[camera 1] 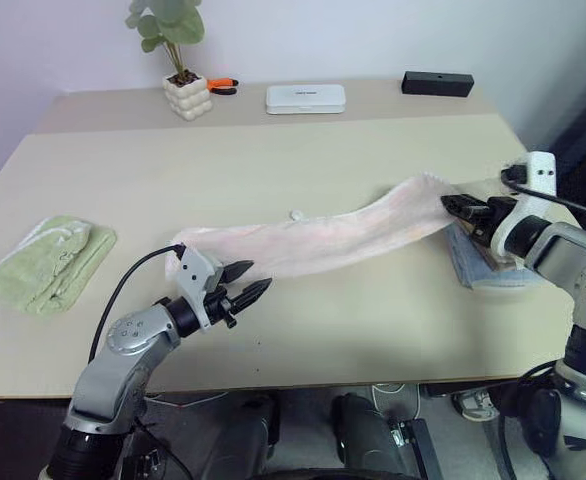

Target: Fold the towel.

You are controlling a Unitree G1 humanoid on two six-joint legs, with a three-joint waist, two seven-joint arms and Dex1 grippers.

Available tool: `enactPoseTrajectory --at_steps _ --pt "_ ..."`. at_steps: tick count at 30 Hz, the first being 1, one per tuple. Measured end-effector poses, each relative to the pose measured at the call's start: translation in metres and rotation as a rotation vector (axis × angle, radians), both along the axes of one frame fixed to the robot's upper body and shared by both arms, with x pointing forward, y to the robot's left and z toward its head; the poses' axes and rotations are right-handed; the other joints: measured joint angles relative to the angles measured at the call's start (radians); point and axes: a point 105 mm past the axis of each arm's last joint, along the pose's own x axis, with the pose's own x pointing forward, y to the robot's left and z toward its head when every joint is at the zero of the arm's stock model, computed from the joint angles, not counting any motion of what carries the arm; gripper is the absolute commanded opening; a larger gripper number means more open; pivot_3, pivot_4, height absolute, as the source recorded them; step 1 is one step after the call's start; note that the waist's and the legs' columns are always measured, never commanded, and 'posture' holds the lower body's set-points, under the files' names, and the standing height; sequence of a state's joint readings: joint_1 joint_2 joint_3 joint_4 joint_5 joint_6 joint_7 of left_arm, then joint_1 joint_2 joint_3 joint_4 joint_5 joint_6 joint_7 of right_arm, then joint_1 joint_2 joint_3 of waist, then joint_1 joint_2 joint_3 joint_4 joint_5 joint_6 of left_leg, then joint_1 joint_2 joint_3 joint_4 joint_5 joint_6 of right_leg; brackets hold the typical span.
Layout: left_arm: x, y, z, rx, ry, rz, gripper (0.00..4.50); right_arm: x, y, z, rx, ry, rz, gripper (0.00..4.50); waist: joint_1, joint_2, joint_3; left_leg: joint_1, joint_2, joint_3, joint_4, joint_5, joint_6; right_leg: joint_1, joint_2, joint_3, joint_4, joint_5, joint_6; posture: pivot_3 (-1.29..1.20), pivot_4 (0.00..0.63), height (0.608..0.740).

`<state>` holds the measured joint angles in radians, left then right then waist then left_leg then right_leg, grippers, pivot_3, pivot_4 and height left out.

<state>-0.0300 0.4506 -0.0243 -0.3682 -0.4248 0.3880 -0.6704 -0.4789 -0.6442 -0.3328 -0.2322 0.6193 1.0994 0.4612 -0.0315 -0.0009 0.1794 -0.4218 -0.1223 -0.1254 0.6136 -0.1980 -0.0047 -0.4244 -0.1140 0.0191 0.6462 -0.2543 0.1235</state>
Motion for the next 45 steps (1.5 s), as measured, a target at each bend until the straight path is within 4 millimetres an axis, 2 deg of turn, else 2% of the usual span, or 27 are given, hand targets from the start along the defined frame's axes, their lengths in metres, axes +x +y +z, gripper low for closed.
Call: enactPoseTrajectory --at_steps 3,7,11,14,17,23,25,26,28,31,34,37,40,43,45 --pt "0.003 -0.001 0.003 -0.003 -0.014 -0.004 2.43 -0.006 0.043 -0.004 -0.115 -0.039 0.192 0.05 0.0 0.0 0.0 0.0 0.0 0.0 0.0 0.0 0.0 0.0 0.0 0.0 -0.001 0.0 0.0 0.0 0.15 0.74" --pt "0.003 0.0 0.002 -0.003 -0.012 0.002 2.43 -0.014 0.094 -0.025 -0.257 -0.051 0.401 0.05 0.014 -0.001 0.0 -0.001 -0.001 0.0 0.0 0.0 0.0 0.0 -0.001 0.0 -0.002 0.0 0.0 0.0 0.15 0.74" --pt "-0.001 0.004 -0.005 -0.005 0.012 0.032 2.43 -0.016 0.126 -0.042 -0.344 -0.072 0.516 0.05 0.021 -0.002 0.0 -0.002 -0.001 -0.001 0.0 0.0 0.0 0.0 -0.001 0.0 -0.003 0.0 0.0 0.0 0.15 0.74" --pt "-0.004 0.006 -0.007 -0.007 0.016 0.054 2.43 -0.012 0.137 -0.055 -0.345 -0.054 0.528 0.05 0.022 -0.002 0.0 -0.002 -0.001 -0.001 0.001 0.0 0.0 0.0 -0.001 0.0 -0.003 0.0 0.0 0.0 0.15 0.74" --pt "-0.006 0.005 -0.005 -0.007 0.009 0.056 2.43 -0.009 0.135 -0.06 -0.354 -0.039 0.519 0.92 0.023 -0.002 0.0 -0.002 -0.002 -0.001 0.0 0.0 0.0 -0.001 -0.001 0.0 -0.003 0.0 0.0 0.0 0.15 0.74" --pt "-0.007 0.007 -0.004 -0.005 0.006 0.06 2.43 -0.012 0.129 -0.053 -0.317 -0.065 0.551 3.89 0.022 -0.002 0.0 -0.002 -0.002 -0.001 0.0 0.0 0.0 -0.001 -0.001 0.0 -0.002 0.0 0.0 0.0 0.15 0.74" --pt "-0.006 0.009 -0.003 -0.005 0.003 0.069 2.43 -0.01 0.122 -0.042 -0.275 -0.097 0.538 3.89 0.021 -0.002 0.0 -0.002 -0.002 -0.001 0.0 0.0 0.0 -0.001 0.0 0.0 -0.002 0.0 0.0 0.0 0.15 0.74" --pt "-0.006 0.01 -0.003 -0.006 0.002 0.074 2.43 -0.008 0.118 -0.035 -0.255 -0.12 0.527 3.74 0.021 -0.002 0.0 -0.002 -0.002 -0.001 0.0 0.0 0.0 -0.001 0.0 0.0 -0.002 0.0 0.0 0.0 0.15 0.74" --pt "-0.005 0.013 -0.002 -0.007 -0.001 0.088 2.43 -0.004 0.11 -0.025 -0.215 -0.148 0.491 2.98 0.021 -0.002 0.0 -0.002 -0.001 -0.001 0.0 0.0 0.0 -0.001 0.0 0.0 -0.002 0.0 0.0 0.0 0.15 0.74" --pt "-0.003 0.015 -0.001 -0.014 0.0 0.108 2.43 0.01 0.097 -0.018 -0.222 -0.173 0.414 1.42 0.021 -0.003 0.0 -0.002 -0.001 -0.001 0.0 0.0 0.0 -0.001 0.0 0.0 -0.002 0.0 0.0 0.0 0.15 0.74" --pt "-0.002 0.017 0.002 -0.05 0.001 0.131 2.43 0.02 0.099 -0.038 -0.258 -0.158 0.407 0.03 0.018 -0.003 0.0 -0.002 -0.001 -0.001 0.0 0.0 0.0 -0.001 0.0 0.0 -0.002 0.0 0.0 0.0 0.15 0.74" --pt "-0.002 0.022 0.005 -0.075 0.002 0.171 2.43 0.018 0.116 -0.068 -0.26 -0.105 0.462 0.03 0.017 -0.003 0.0 -0.002 -0.001 -0.001 0.0 0.0 0.0 -0.001 0.0 0.0 -0.001 0.0 0.001 0.0 0.15 0.74" --pt "-0.006 0.03 0.004 -0.092 0.015 0.216 2.43 0.013 0.122 -0.095 -0.304 -0.061 0.504 0.03 0.019 -0.003 0.0 -0.002 -0.002 -0.001 0.0 0.0 0.0 -0.001 0.001 0.0 -0.001 0.001 0.0 0.0 0.15 0.74" --pt "-0.01 0.043 0.001 -0.128 0.043 0.307 2.43 0.016 0.122 -0.094 -0.328 -0.107 0.493 0.03 0.019 -0.003 0.0 -0.001 -0.002 -0.001 0.001 0.0 0.0 -0.001 0.001 0.0 -0.001 0.001 0.0 0.0 0.15 0.74" --pt "-0.014 0.052 0.005 -0.201 0.06 0.379 2.43 0.021 0.118 -0.089 -0.296 -0.117 0.461 0.56 0.019 -0.003 0.0 -0.001 -0.002 -0.001 0.001 0.0 -0.001 -0.001 0.001 0.0 -0.001 0.001 0.0 0.0 0.15 0.74"
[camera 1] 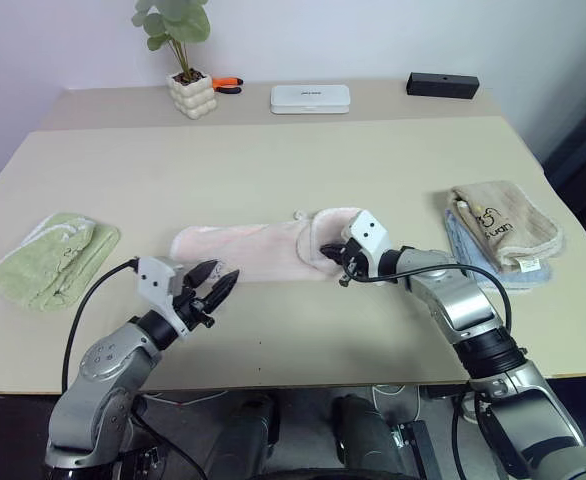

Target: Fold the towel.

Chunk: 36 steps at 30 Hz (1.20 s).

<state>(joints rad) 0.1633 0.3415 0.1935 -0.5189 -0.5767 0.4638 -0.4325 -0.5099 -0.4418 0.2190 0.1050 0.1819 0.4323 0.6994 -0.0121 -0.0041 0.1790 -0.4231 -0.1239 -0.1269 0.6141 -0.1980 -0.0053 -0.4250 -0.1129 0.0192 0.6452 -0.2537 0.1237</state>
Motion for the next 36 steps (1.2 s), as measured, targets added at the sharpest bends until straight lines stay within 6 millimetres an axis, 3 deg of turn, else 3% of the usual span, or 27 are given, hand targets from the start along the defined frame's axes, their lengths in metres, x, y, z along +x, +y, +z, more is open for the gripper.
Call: enactPoseTrajectory --at_steps 1,5,6,8,14,19,22,29,32,36 --pt "-0.003 0.004 0.002 -0.044 0.01 0.033 2.43 0.002 -0.001 0.006 0.018 -0.006 -0.004 0.84 0.0 0.0 0.0 0.0 0.0 0.0 0.0 0.0 0.0 0.0 0.0 0.0 0.0 0.0 0.0 0.0 0.15 0.74" --pt "-0.02 0.018 -0.009 -0.194 0.142 0.146 4.26 0.003 -0.003 0.047 0.053 -0.116 0.062 2.9 -0.001 0.0 0.0 0.0 0.0 0.0 0.0 0.0 0.0 0.0 0.0 0.0 0.0 0.0 0.0 0.0 0.15 0.74" --pt "-0.024 0.02 -0.015 -0.233 0.187 0.168 4.5 -0.002 0.0 0.054 0.044 -0.146 0.105 3.45 0.0 0.0 0.0 0.0 0.0 0.0 0.0 0.0 0.0 0.0 -0.001 0.0 0.0 0.0 0.0 0.0 0.15 0.74" --pt "-0.028 0.024 -0.02 -0.347 0.236 0.239 4.5 -0.012 0.01 0.061 0.03 -0.174 0.188 4.39 0.001 0.0 0.0 0.0 0.0 -0.001 0.0 0.0 0.0 0.0 -0.001 0.0 0.0 0.0 0.0 0.0 0.15 0.74" --pt "-0.019 0.029 -0.026 -0.609 0.369 0.366 4.5 -0.035 0.036 0.064 0.028 -0.196 0.349 4.46 0.003 -0.001 0.0 0.0 0.0 -0.001 0.002 0.0 0.0 0.001 -0.001 0.0 0.0 0.0 0.0 0.0 0.15 0.74" --pt "0.009 0.03 -0.021 -0.775 0.417 0.421 4.5 -0.042 0.047 0.064 0.043 -0.203 0.385 4.46 0.005 -0.003 -0.001 0.0 0.0 -0.001 0.002 0.0 0.0 0.001 0.0 0.0 0.0 0.0 0.0 0.0 0.15 0.74" --pt "0.024 0.032 -0.021 -0.823 0.442 0.445 3.63 -0.044 0.048 0.062 0.041 -0.201 0.389 4.5 0.006 -0.003 -0.002 0.001 0.0 -0.001 0.001 0.0 -0.001 0.002 0.0 -0.001 0.0 0.0 0.0 0.0 0.15 0.74" --pt "0.037 0.03 -0.026 -0.847 0.473 0.458 0.17 -0.048 0.048 0.058 0.03 -0.207 0.373 4.5 0.005 -0.004 -0.002 0.001 0.0 -0.001 0.001 0.0 -0.001 0.001 0.0 0.0 0.0 0.0 0.0 0.0 0.15 0.74" --pt "0.04 0.044 -0.014 -0.797 0.362 0.482 0.08 -0.051 0.047 0.057 0.027 -0.209 0.368 4.5 0.003 -0.004 -0.002 0.001 0.0 -0.001 0.001 0.0 -0.001 0.001 0.0 0.0 0.0 0.0 -0.001 0.0 0.15 0.74" --pt "0.037 0.082 0.028 -0.618 0.11 0.509 0.08 -0.051 0.032 0.045 -0.015 -0.178 0.327 4.5 0.003 -0.004 -0.002 0.001 0.0 0.0 0.0 0.0 -0.001 0.001 0.0 0.0 0.0 -0.002 -0.003 0.0 0.15 0.74"
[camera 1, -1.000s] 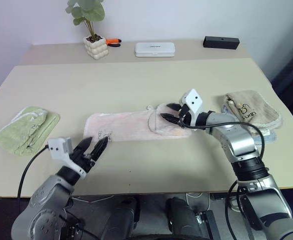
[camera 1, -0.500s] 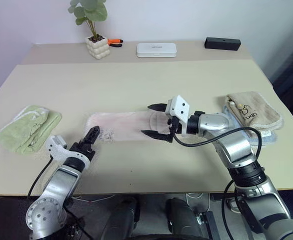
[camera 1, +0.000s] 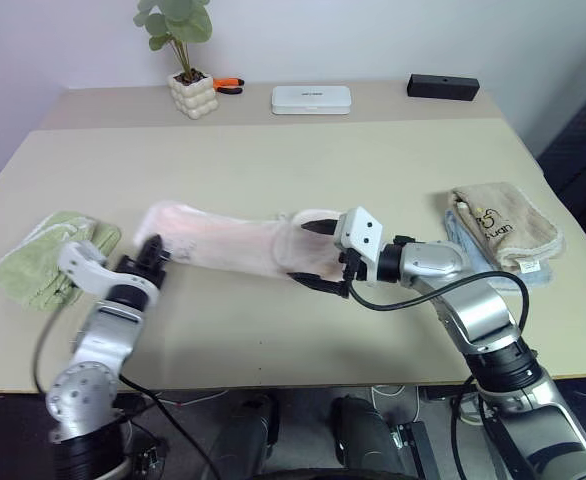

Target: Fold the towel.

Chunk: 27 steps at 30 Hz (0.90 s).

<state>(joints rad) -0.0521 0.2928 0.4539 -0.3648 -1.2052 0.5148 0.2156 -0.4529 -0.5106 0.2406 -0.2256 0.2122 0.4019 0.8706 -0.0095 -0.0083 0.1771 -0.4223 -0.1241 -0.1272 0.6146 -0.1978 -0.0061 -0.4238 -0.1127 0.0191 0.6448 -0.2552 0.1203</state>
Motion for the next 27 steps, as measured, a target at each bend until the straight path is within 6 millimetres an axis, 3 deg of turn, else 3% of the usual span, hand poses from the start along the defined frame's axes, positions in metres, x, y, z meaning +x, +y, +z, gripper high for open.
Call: enactPoseTrajectory --at_steps 3,5,7,9,14,17,21,24,27 --pt "-0.004 0.015 0.026 0.152 -0.086 0.003 0.08 0.007 -0.016 -0.007 -0.03 0.017 -0.056 4.5 0.001 0.0 0.0 0.0 0.0 0.0 0.0 0.0 0.0 0.0 0.0 0.0 0.0 0.0 0.0 0.0 0.15 0.74" --pt "-0.003 0.01 0.038 0.275 -0.122 -0.061 0.08 0.009 -0.019 -0.01 -0.035 0.02 -0.065 4.5 0.0 0.0 0.0 0.0 0.0 0.0 -0.001 0.0 0.0 0.0 0.0 0.0 0.0 0.0 0.0 0.0 0.15 0.74" --pt "-0.001 -0.014 0.05 0.437 -0.159 -0.213 0.08 0.013 -0.023 -0.014 -0.043 0.025 -0.08 4.5 0.001 0.0 0.0 0.0 0.0 0.0 -0.001 0.0 0.0 0.0 0.0 0.0 0.0 0.0 0.0 0.0 0.15 0.74" --pt "-0.002 -0.052 0.056 0.584 -0.21 -0.418 0.08 0.015 -0.025 -0.017 -0.048 0.03 -0.091 4.5 0.003 0.0 0.0 0.0 -0.001 0.0 -0.001 0.0 0.0 0.001 0.0 0.0 -0.002 0.0 0.0 0.0 0.15 0.74" --pt "-0.007 -0.132 0.024 0.781 -0.208 -0.836 0.08 0.016 -0.022 -0.019 -0.041 0.022 -0.093 4.5 -0.003 0.0 0.0 0.0 0.0 0.0 -0.002 0.0 0.0 0.0 0.0 0.0 -0.001 0.001 0.002 0.0 0.15 0.74" --pt "-0.005 -0.158 0.015 0.792 -0.225 -0.939 0.08 0.018 -0.023 -0.02 -0.042 0.016 -0.106 4.5 -0.004 0.0 0.0 0.0 0.0 0.0 -0.002 0.0 0.0 -0.001 0.0 0.0 0.0 0.002 0.003 0.0 0.15 0.74" --pt "0.0 -0.17 -0.001 0.811 -0.195 -0.984 0.08 0.019 -0.024 -0.02 -0.042 0.008 -0.123 4.5 -0.002 0.0 0.0 0.0 0.0 0.0 -0.002 0.0 0.0 -0.001 0.0 0.0 -0.001 0.002 0.003 0.0 0.15 0.74" --pt "0.005 -0.171 -0.008 0.807 -0.172 -0.981 0.94 0.019 -0.026 -0.023 -0.045 0.013 -0.133 4.5 -0.001 0.0 0.0 0.0 0.0 0.0 -0.001 0.0 0.0 -0.001 0.0 0.0 -0.001 0.002 0.003 0.0 0.15 0.74" --pt "0.004 -0.173 -0.008 0.795 -0.175 -0.989 2.39 0.02 -0.028 -0.023 -0.05 0.011 -0.144 4.5 -0.002 0.0 0.0 0.0 0.0 0.0 -0.001 0.0 0.0 -0.001 0.0 0.0 0.0 0.002 0.003 0.0 0.15 0.74"
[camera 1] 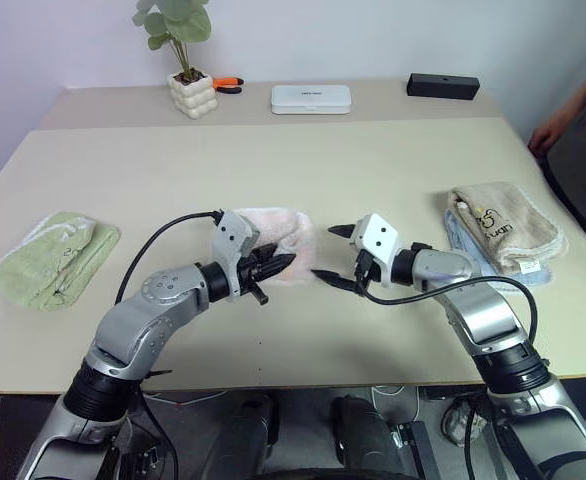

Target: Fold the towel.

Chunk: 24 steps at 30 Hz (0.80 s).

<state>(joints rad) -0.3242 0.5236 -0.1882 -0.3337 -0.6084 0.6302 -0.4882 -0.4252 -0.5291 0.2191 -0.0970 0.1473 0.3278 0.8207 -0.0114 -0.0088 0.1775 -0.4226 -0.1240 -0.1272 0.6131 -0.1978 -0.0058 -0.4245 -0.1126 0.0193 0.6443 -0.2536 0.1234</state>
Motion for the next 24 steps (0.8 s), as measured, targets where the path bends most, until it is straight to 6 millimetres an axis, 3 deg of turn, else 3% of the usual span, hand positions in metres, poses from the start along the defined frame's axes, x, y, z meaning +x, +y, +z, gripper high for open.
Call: enactPoseTrajectory --at_steps 3,6,9,12,13,16,19,22,24 --pt "-0.001 0.005 0.004 -0.028 0.012 0.006 3.96 0.001 -0.002 0.0 -0.011 -0.008 -0.011 4.5 -0.002 0.0 0.0 0.0 0.0 0.0 0.0 0.0 0.0 0.0 0.0 0.0 0.0 0.0 0.0 0.0 0.15 0.74" --pt "-0.005 0.019 0.018 -0.108 0.017 0.026 4.01 0.008 -0.009 0.0 -0.022 -0.013 -0.04 3.56 -0.003 0.0 0.0 0.0 0.0 0.0 0.0 0.0 0.0 0.0 0.0 0.0 0.0 0.0 0.0 0.0 0.15 0.74" --pt "-0.012 0.044 0.042 -0.237 -0.012 0.072 2.97 0.017 -0.024 0.005 -0.034 -0.023 -0.094 2.01 -0.001 0.0 0.0 0.0 0.0 0.0 0.0 0.0 0.0 0.0 0.0 0.0 0.001 0.0 0.0 0.0 0.15 0.74" --pt "-0.007 0.069 0.058 -0.249 -0.078 0.187 1.48 0.024 -0.026 0.02 0.01 -0.06 -0.118 0.4 0.0 0.0 0.0 0.0 0.0 0.0 0.0 0.0 0.0 0.0 -0.001 0.0 0.001 0.0 0.0 0.0 0.15 0.74" --pt "-0.003 0.075 0.057 -0.227 -0.087 0.23 1.47 0.025 -0.021 0.027 0.051 -0.068 -0.111 0.03 -0.001 0.0 0.0 0.0 0.0 0.0 0.0 0.0 0.0 0.0 -0.001 0.0 0.001 0.0 0.0 0.0 0.15 0.74" --pt "0.008 0.087 0.046 -0.141 -0.098 0.331 1.47 0.021 0.007 0.047 0.174 -0.073 -0.048 0.03 -0.003 0.0 0.0 0.0 0.001 0.0 0.0 0.0 0.0 0.0 0.0 0.0 0.001 0.0 0.0 0.0 0.15 0.74" --pt "0.016 0.086 0.026 -0.049 -0.085 0.36 1.47 0.015 0.034 0.054 0.248 -0.046 0.018 0.03 0.0 0.0 0.0 0.0 0.0 0.0 0.0 0.0 0.0 0.0 0.0 0.0 0.001 0.0 0.0 0.0 0.15 0.74" --pt "0.024 0.079 -0.002 -0.008 -0.024 0.378 1.47 0.014 0.056 0.039 0.257 0.027 0.021 0.03 0.003 0.0 -0.001 0.0 -0.001 -0.001 0.0 0.0 0.0 0.0 0.0 0.0 0.001 0.001 0.0 0.0 0.15 0.74" --pt "0.025 0.067 -0.024 0.029 0.031 0.355 1.47 0.016 0.067 0.015 0.213 0.099 -0.007 0.03 0.0 0.0 -0.001 0.0 -0.001 -0.001 0.0 0.0 -0.001 0.0 0.0 0.0 0.001 0.001 0.001 0.0 0.15 0.74"
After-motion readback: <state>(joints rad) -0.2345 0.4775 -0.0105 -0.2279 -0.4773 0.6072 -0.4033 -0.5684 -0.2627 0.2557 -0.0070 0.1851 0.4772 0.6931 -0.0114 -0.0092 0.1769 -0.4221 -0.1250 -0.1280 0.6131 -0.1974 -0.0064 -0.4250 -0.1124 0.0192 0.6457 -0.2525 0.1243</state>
